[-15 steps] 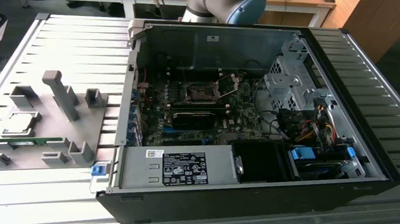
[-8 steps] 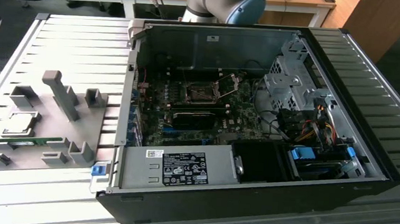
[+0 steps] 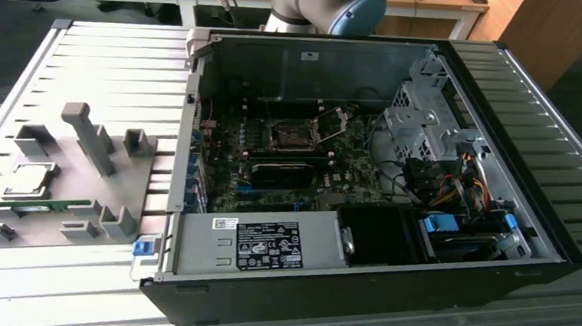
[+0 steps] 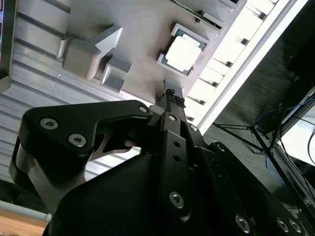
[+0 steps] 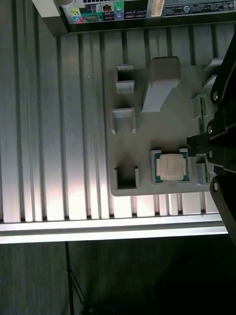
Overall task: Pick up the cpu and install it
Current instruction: 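Pick up the cpu and move it towards the insertion slot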
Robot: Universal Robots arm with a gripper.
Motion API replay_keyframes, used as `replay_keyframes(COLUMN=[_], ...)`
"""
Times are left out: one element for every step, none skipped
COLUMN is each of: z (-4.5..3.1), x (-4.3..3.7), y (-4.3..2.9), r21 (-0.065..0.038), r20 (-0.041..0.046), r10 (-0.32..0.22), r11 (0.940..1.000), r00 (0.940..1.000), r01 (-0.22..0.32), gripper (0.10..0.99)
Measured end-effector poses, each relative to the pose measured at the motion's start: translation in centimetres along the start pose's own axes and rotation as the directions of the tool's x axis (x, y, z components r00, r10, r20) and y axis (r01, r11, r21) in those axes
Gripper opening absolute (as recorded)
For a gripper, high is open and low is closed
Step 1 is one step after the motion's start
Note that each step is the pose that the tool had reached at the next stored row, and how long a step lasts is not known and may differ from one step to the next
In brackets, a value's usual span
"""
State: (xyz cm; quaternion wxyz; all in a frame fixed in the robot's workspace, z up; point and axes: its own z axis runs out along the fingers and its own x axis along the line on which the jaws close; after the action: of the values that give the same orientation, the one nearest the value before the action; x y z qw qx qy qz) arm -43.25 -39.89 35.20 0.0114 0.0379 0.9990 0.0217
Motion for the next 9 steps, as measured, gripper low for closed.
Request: replay_keyframes(z=[0.03, 0.07, 0.11, 0.15, 0.17, 0.2, 0.24, 0.3, 0.35], x=[0.02, 0.02, 0.03, 0.03, 0.03, 0.03, 0.03, 0.03, 0.03], y=[0.0, -0.01, -0.01, -0.01, -0.01, -0.02, -0.02, -0.03, -0.03], r21=[0.0, 0.0, 0.0, 0.0, 0.001, 0.001, 0.0, 0.0, 0.0], r20=[-0.0021, -0.0031, -0.0038, -0.0045, -0.0047, -0.0047, -0.0046, -0.0044, -0.0045], r10=[0.0, 0.0, 0.0, 0.0, 0.0, 0.0, 0.0, 0.0, 0.0], r11=[1.0, 1.0, 1.0, 1.0, 1.0, 1.0, 1.0, 1.0, 1.0], r00=[1.0, 1.0, 1.0, 1.0, 1.0, 1.0, 1.0, 1.0, 1.0], r01=[0.0, 0.0, 0.0, 0.0, 0.0, 0.0, 0.0, 0.0, 0.0], gripper=[0.106, 0.106, 0.106, 0.106, 0.106, 0.106, 0.106, 0.106, 0.106])
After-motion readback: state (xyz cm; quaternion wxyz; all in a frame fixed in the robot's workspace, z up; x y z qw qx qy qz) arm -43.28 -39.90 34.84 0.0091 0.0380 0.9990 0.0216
